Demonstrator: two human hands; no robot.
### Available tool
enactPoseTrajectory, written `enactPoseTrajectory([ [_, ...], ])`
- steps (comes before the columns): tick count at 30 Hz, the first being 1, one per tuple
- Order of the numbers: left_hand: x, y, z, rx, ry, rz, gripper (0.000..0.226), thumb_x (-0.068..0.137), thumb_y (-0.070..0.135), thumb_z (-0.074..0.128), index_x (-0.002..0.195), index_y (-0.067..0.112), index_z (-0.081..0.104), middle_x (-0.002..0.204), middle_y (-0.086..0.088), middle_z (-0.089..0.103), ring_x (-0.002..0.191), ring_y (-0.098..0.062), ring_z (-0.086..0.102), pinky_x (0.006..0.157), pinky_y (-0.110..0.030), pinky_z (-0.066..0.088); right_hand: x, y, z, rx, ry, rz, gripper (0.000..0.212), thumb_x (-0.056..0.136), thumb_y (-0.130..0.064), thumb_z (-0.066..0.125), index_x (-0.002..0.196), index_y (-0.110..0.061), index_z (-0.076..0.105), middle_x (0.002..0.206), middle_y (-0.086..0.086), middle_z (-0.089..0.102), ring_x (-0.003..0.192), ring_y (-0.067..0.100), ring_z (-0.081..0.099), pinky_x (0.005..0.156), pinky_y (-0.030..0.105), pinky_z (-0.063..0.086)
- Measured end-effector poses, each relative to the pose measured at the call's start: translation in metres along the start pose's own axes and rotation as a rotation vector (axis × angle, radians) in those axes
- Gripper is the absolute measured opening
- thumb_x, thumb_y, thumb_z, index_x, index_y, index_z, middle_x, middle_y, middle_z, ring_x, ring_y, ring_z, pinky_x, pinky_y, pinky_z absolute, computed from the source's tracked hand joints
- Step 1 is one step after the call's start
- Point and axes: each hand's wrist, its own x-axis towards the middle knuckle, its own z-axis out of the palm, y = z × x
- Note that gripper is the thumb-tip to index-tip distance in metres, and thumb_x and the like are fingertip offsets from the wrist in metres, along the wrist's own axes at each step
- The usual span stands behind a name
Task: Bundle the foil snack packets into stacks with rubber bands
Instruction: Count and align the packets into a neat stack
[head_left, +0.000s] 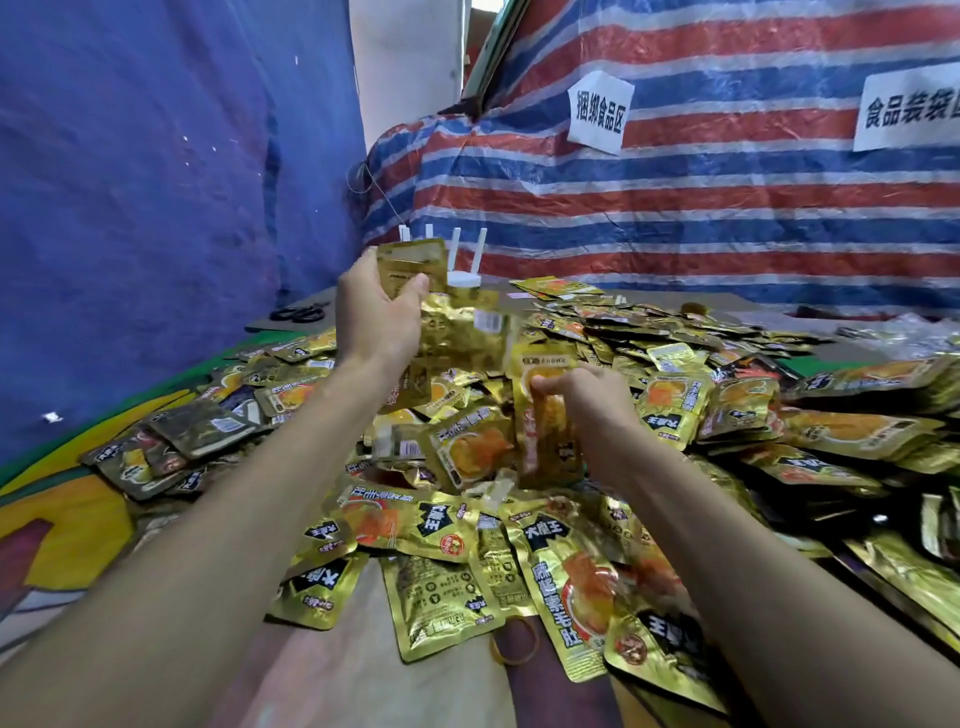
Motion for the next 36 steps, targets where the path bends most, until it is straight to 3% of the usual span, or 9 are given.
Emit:
enactPoseTrajectory([
  [3, 0.001, -0.009, 0.002, -0.050, 0.147, -0.050, 0.016, 0.096, 0.017, 0.065, 0.111, 0.013, 0.062, 0.104, 0.006, 0.067, 0.093, -0.011, 0.062, 0.090, -0.032, 0.051, 0.003, 0.005, -0.011, -0.138, -0.018, -0.033, 0.040, 0.090, -0.006, 0.066, 0.128, -0.003, 0.057, 0.105, 0.005, 0.058, 0.089, 0.019, 0.051, 0.080, 0.037, 0.039],
  [8, -0.016, -0.025, 0.012, -0.160, 0.186, -0.113, 0.012, 0.096, 0.019, 0.065, 0.106, 0.017, 0.058, 0.104, 0.005, 0.065, 0.096, -0.013, 0.061, 0.088, -0.032, 0.047, -0.007, 0.002, -0.008, -0.229, -0.114, -0.103, 0.010, 0.094, -0.019, 0.068, 0.088, -0.013, 0.072, 0.080, -0.003, 0.070, 0.078, 0.015, 0.060, 0.064, 0.031, 0.038],
  [17, -0.028, -0.024, 0.021, -0.516, 0.469, -0.437, 0.023, 0.100, 0.014, 0.058, 0.123, 0.012, 0.057, 0.126, -0.005, 0.061, 0.099, -0.014, 0.063, 0.083, -0.023, 0.050, -0.020, -0.005, -0.002, 0.469, -0.227, -0.146, 0.012, 0.078, -0.006, 0.058, 0.078, -0.007, 0.070, 0.089, 0.010, 0.067, 0.087, 0.019, 0.058, 0.085, 0.038, 0.042],
  [20, -0.042, -0.019, 0.028, -0.613, 0.281, -0.509, 0.032, 0.100, 0.012, 0.058, 0.132, 0.013, 0.054, 0.134, -0.007, 0.060, 0.114, -0.019, 0.062, 0.105, -0.042, 0.048, -0.026, -0.002, 0.011, 0.509, -0.390, -0.083, 0.017, 0.085, -0.011, 0.056, 0.086, -0.007, 0.072, 0.080, 0.006, 0.068, 0.074, 0.019, 0.062, 0.078, 0.037, 0.052],
  [24, -0.061, -0.013, 0.031, -0.586, -0.110, -0.393, 0.021, 0.097, 0.000, 0.054, 0.112, 0.015, 0.059, 0.120, -0.015, 0.068, 0.115, -0.029, 0.064, 0.107, -0.053, 0.046, -0.020, 0.000, 0.017, 0.425, -0.130, -0.128, 0.018, 0.099, -0.010, 0.055, 0.112, -0.005, 0.065, 0.108, 0.018, 0.071, 0.097, 0.033, 0.065, 0.098, 0.056, 0.048],
  [29, -0.078, -0.013, 0.039, -0.438, -0.386, -0.325, 0.081, 0.076, 0.021, 0.052, 0.154, 0.015, 0.028, 0.152, -0.011, 0.042, 0.135, -0.023, 0.044, 0.102, -0.027, 0.049, -0.011, 0.013, 0.002, 0.322, -0.015, -0.273, 0.042, 0.096, -0.008, 0.064, 0.129, -0.019, 0.041, 0.088, -0.003, 0.078, 0.078, 0.014, 0.075, 0.059, 0.028, 0.059],
  [31, -0.080, -0.016, 0.042, -0.334, -0.474, -0.334, 0.100, 0.075, 0.027, 0.053, 0.161, 0.021, 0.002, 0.164, -0.009, 0.022, 0.144, -0.024, 0.029, 0.097, -0.014, 0.045, -0.011, 0.013, -0.002, 0.287, -0.003, -0.323, 0.054, 0.094, -0.005, 0.065, 0.141, -0.015, 0.040, 0.098, 0.002, 0.077, 0.087, 0.018, 0.075, 0.066, 0.030, 0.059],
  [33, -0.080, -0.020, 0.041, -0.194, -0.524, -0.276, 0.107, 0.078, 0.029, 0.061, 0.160, 0.023, -0.008, 0.163, -0.004, 0.024, 0.147, -0.019, 0.026, 0.115, -0.029, 0.032, -0.015, 0.011, -0.005, 0.197, -0.017, -0.426, 0.044, 0.091, -0.003, 0.065, 0.134, -0.010, 0.056, 0.107, 0.010, 0.075, 0.096, 0.024, 0.073, 0.079, 0.037, 0.058],
  [36, -0.078, -0.023, 0.040, -0.201, -0.519, -0.125, 0.094, 0.072, 0.023, 0.065, 0.152, 0.028, 0.015, 0.136, 0.012, 0.052, 0.126, -0.008, 0.052, 0.104, -0.031, 0.044, -0.026, 0.008, -0.003, 0.167, -0.029, -0.526, 0.038, 0.083, -0.005, 0.066, 0.119, -0.017, 0.065, 0.108, 0.014, 0.073, 0.099, 0.027, 0.070, 0.085, 0.038, 0.058],
])
